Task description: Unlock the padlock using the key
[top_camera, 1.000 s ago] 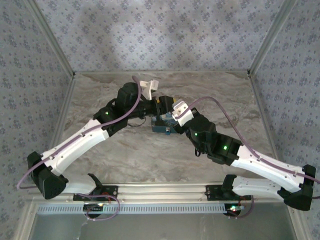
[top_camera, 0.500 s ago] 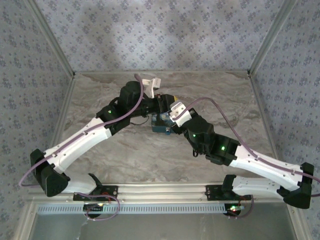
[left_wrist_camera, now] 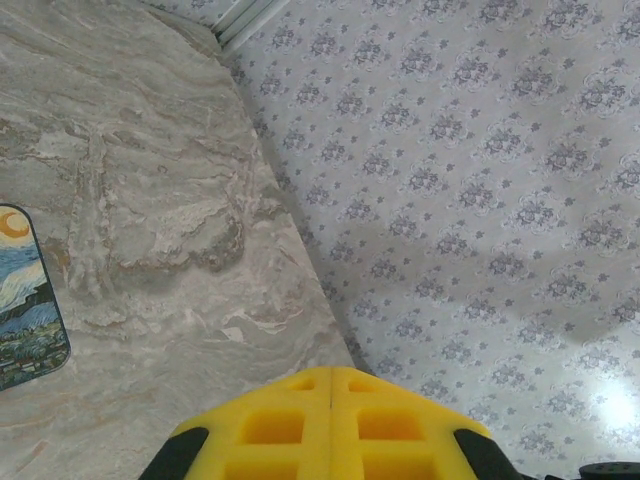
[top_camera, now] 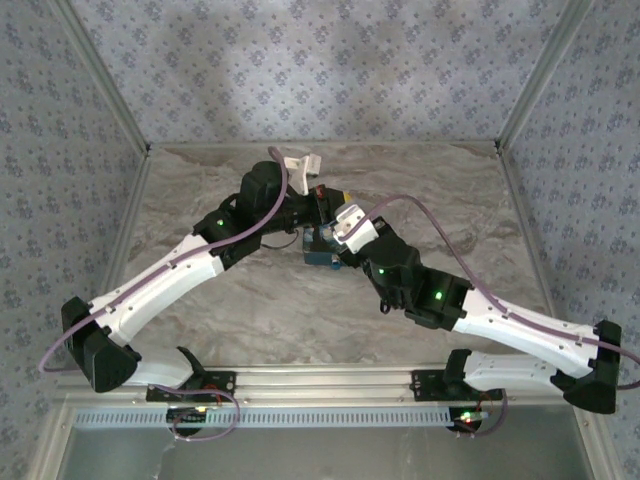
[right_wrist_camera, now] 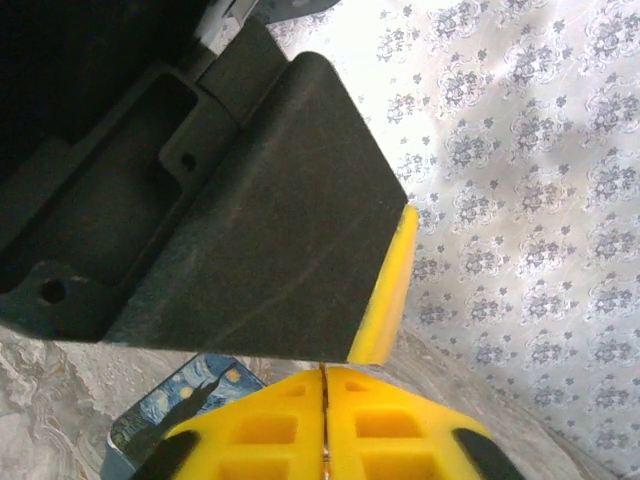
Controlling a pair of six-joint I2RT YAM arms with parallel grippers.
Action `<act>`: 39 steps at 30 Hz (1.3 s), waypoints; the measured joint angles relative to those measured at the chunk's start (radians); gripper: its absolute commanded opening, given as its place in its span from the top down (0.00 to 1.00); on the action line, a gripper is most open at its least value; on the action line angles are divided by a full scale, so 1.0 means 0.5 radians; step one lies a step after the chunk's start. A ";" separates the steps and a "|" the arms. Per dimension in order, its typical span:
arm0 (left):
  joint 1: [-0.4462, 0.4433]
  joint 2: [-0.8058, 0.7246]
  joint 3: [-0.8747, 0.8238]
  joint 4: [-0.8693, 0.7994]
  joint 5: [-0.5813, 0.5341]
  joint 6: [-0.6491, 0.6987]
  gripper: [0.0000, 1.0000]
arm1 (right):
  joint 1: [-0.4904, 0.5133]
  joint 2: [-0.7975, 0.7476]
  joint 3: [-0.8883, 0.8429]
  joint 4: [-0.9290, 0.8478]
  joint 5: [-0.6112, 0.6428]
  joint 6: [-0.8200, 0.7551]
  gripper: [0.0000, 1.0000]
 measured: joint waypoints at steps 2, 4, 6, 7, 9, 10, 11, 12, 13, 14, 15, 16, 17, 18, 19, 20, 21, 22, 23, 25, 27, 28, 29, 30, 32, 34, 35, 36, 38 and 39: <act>0.000 0.000 0.000 -0.004 -0.006 0.017 1.00 | -0.012 -0.008 0.000 -0.007 -0.014 0.040 0.58; 0.000 0.000 0.003 -0.014 -0.024 0.047 1.00 | -0.050 -0.033 0.000 -0.034 -0.061 0.102 0.56; 0.008 0.000 0.005 -0.024 -0.037 0.080 1.00 | -0.132 -0.092 0.000 -0.086 -0.134 0.194 0.55; 0.014 0.000 0.005 -0.019 -0.037 0.092 1.00 | -0.162 -0.118 -0.001 -0.111 -0.163 0.235 0.54; 0.040 0.000 0.005 -0.034 -0.043 0.124 1.00 | -0.238 -0.203 -0.002 -0.172 -0.240 0.328 0.52; 0.057 0.000 0.005 -0.040 -0.050 0.139 1.00 | -0.269 -0.241 -0.004 -0.194 -0.278 0.371 0.51; 0.085 0.000 0.005 -0.050 -0.052 0.158 1.00 | -0.312 -0.290 -0.009 -0.220 -0.346 0.422 0.50; 0.113 -0.001 0.001 -0.049 -0.057 0.174 1.00 | -0.362 -0.338 -0.016 -0.251 -0.431 0.480 0.51; 0.135 -0.002 -0.008 -0.040 -0.056 0.190 1.00 | -0.414 -0.372 -0.019 -0.280 -0.523 0.539 0.51; 0.161 -0.005 -0.024 -0.032 -0.056 0.206 1.00 | -0.493 -0.405 -0.020 -0.311 -0.642 0.610 0.52; 0.185 -0.007 -0.046 -0.018 -0.055 0.224 1.00 | -0.584 -0.430 -0.021 -0.337 -0.767 0.681 0.53; 0.205 -0.008 -0.067 -0.008 -0.051 0.243 1.00 | -0.664 -0.442 -0.024 -0.352 -0.878 0.735 0.54; 0.224 -0.012 -0.092 -0.004 -0.041 0.263 1.00 | -0.768 -0.449 -0.030 -0.365 -1.033 0.811 0.55; 0.236 -0.014 -0.111 -0.001 -0.027 0.280 1.00 | -0.859 -0.447 -0.037 -0.368 -1.183 0.880 0.56; 0.244 -0.014 -0.126 0.000 -0.012 0.294 1.00 | -0.951 -0.440 -0.047 -0.366 -1.336 0.952 0.57; 0.254 -0.014 -0.141 0.005 0.011 0.307 1.00 | -1.048 -0.424 -0.063 -0.351 -1.503 1.032 0.58; 0.257 -0.014 -0.150 0.008 0.037 0.315 1.00 | -1.149 -0.401 -0.087 -0.314 -1.683 1.128 0.59; 0.262 -0.014 -0.154 0.014 0.066 0.317 1.00 | -1.222 -0.375 -0.114 -0.266 -1.817 1.207 0.60; 0.264 -0.014 -0.157 0.031 0.104 0.317 1.00 | -1.304 -0.341 -0.156 -0.185 -1.982 1.318 0.60; 0.266 -0.015 -0.158 0.079 0.173 0.315 1.00 | -1.411 -0.269 -0.243 -0.010 -2.249 1.523 0.59; 0.266 -0.019 -0.161 0.140 0.247 0.314 1.00 | -1.467 -0.195 -0.324 0.183 -2.476 1.726 0.55; 0.266 -0.025 -0.167 0.165 0.275 0.311 1.00 | -1.476 -0.170 -0.346 0.253 -2.554 1.805 0.53; 0.266 -0.036 -0.178 0.192 0.307 0.307 1.00 | -1.479 -0.143 -0.366 0.340 -2.641 1.888 0.51; 0.266 -0.045 -0.188 0.218 0.332 0.299 1.00 | -1.479 -0.125 -0.381 0.427 -2.710 1.963 0.50; 0.266 -0.064 -0.209 0.270 0.377 0.289 1.00 | -1.479 -0.112 -0.403 0.594 -2.822 2.094 0.49; 0.262 -0.075 -0.220 0.320 0.418 0.276 1.00 | -1.479 -0.111 -0.418 0.745 -2.900 2.193 0.50; 0.256 -0.076 -0.221 0.337 0.433 0.275 1.00 | -1.479 -0.110 -0.424 0.816 -2.933 2.241 0.50; 0.249 -0.077 -0.221 0.355 0.446 0.274 1.00 | -1.479 -0.105 -0.427 0.877 -2.963 2.283 0.50; 0.227 -0.078 -0.221 0.377 0.466 0.269 1.00 | -1.476 -0.095 -0.430 0.967 -3.004 2.338 0.51; 0.216 -0.078 -0.221 0.384 0.475 0.267 1.00 | -1.470 -0.088 -0.430 1.003 -3.022 2.358 0.51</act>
